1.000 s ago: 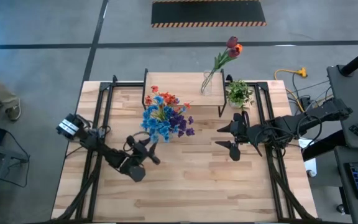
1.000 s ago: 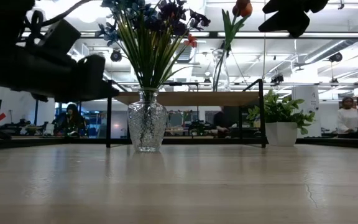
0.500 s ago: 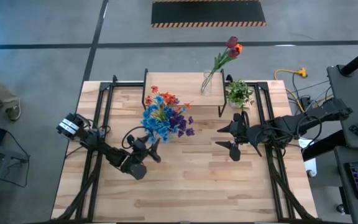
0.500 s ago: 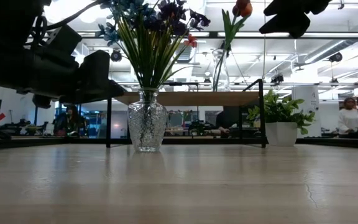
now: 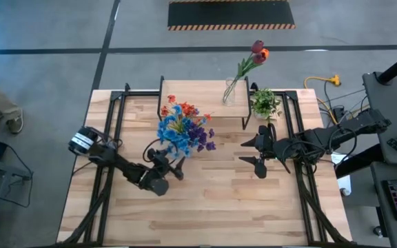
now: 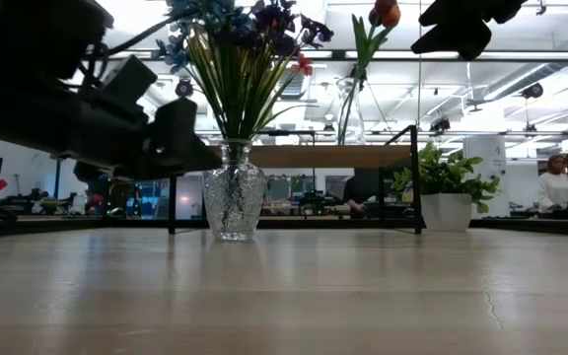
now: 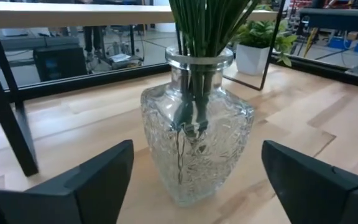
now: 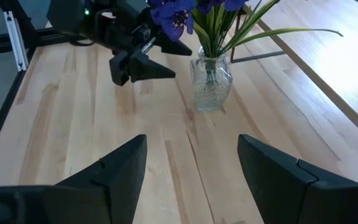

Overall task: Pick and place flowers into a vace then onto a shelf
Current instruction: Put the transparent vase with flowers on the shelf

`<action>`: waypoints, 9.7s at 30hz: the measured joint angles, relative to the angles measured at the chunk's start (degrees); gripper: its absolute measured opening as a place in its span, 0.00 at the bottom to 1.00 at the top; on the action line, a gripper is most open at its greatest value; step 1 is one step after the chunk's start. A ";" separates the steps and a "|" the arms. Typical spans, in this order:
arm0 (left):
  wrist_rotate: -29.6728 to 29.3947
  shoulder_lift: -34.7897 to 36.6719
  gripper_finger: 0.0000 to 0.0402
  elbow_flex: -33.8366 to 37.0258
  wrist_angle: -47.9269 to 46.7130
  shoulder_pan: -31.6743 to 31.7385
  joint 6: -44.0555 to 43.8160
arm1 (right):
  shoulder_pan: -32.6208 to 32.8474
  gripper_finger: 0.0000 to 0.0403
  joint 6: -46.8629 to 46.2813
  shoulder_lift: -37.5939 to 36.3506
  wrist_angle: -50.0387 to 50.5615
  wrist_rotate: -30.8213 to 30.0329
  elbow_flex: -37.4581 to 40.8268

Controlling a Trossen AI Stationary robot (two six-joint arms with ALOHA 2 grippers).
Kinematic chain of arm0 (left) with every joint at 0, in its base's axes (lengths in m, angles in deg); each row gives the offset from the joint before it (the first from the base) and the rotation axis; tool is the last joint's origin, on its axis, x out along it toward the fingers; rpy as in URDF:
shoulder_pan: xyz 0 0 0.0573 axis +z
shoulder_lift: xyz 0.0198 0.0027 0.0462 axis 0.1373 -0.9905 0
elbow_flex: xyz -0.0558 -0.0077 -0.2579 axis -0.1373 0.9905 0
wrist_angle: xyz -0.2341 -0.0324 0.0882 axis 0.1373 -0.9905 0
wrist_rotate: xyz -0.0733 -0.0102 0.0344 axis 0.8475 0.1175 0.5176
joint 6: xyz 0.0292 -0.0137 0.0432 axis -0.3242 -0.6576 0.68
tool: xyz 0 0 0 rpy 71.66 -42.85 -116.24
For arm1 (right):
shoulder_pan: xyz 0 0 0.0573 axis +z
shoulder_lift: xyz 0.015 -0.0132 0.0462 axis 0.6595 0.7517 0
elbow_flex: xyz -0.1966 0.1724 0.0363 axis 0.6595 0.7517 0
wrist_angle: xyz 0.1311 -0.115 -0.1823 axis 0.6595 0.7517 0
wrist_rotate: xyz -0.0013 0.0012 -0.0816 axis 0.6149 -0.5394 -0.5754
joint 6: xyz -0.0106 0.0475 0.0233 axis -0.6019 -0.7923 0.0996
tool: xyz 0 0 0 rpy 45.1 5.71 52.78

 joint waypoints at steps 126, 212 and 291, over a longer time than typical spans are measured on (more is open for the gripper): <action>2.05 -13.77 0.99 -16.12 -1.20 13.82 -2.01 | 0.00 0.60 0.27 -0.02 -0.37 2.85 3.48; 3.32 2.52 0.75 -20.71 -2.09 11.91 24.01 | 0.02 0.60 1.98 0.02 -0.48 2.72 4.17; 12.00 0.26 0.75 -29.78 -3.92 39.71 21.70 | -0.10 0.60 -9.26 0.02 -4.13 -4.74 11.37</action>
